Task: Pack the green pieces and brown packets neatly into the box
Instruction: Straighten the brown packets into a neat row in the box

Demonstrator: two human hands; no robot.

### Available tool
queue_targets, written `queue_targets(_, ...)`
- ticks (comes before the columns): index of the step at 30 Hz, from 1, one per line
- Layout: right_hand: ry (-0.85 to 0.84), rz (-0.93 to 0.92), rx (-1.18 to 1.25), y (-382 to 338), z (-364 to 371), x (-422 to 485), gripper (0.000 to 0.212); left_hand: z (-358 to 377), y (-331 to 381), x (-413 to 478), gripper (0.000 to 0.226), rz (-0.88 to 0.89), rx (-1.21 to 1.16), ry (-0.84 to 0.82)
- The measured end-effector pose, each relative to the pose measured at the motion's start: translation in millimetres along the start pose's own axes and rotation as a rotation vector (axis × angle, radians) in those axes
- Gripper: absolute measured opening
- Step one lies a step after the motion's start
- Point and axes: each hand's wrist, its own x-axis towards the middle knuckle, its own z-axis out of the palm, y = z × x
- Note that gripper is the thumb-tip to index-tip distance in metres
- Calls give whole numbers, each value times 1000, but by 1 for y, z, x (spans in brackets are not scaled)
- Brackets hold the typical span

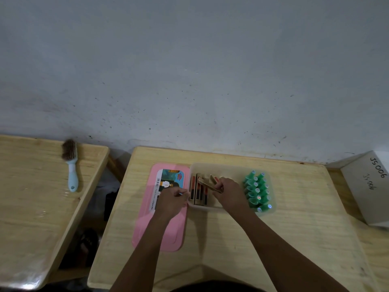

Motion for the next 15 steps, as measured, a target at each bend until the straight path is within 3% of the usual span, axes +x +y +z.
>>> queue_targets(4, 68, 29, -22, -7, 2, -4, 25, 1, -1, 1, 22, 10, 3, 6)
queue_targets(8, 75, 52, -64, -6, 5, -5, 8, 1, -2, 1, 23, 18, 9, 16)
queue_targets(12, 21, 66, -82, -4, 8, -2, 29, 2, -2, 1, 22, 22, 18, 17)
queue_targets(15, 39, 87, -11, -5, 9, 1, 19, 2, -2, 0, 22, 32, 26, 22)
